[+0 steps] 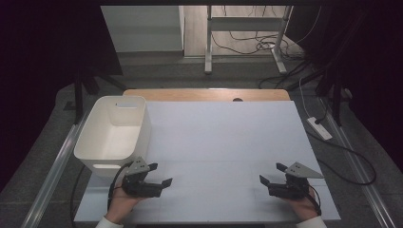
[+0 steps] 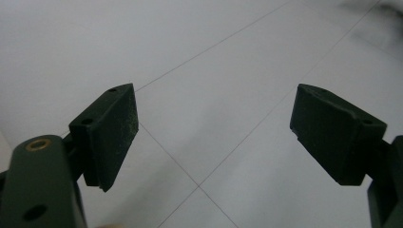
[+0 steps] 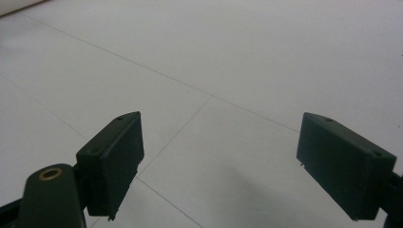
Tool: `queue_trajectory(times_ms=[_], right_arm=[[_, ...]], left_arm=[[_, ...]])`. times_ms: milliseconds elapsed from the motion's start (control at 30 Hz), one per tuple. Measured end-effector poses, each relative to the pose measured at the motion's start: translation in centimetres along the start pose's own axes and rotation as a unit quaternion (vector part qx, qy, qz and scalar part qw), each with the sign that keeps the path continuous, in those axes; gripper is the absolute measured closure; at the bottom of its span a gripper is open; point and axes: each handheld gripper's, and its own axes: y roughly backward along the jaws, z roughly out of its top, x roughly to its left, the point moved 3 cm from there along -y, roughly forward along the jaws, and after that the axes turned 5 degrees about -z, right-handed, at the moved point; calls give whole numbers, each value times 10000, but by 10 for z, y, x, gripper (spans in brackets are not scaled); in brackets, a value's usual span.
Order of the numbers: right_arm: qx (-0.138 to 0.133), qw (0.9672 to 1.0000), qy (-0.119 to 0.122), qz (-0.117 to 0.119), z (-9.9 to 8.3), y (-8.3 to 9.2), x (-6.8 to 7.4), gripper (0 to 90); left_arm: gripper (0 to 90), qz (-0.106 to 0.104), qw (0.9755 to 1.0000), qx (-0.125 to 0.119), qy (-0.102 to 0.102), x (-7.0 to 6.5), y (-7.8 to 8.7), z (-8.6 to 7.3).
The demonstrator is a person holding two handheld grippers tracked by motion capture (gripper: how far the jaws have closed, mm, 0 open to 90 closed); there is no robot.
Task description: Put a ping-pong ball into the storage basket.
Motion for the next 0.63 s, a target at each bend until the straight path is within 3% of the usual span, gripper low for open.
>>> queue_trajectory(times_ms=[633], right_arm=[[24,10000,36,36,0,-1,1,158]], left_arm=[[173,26,10000,-59,35,3,3,1]])
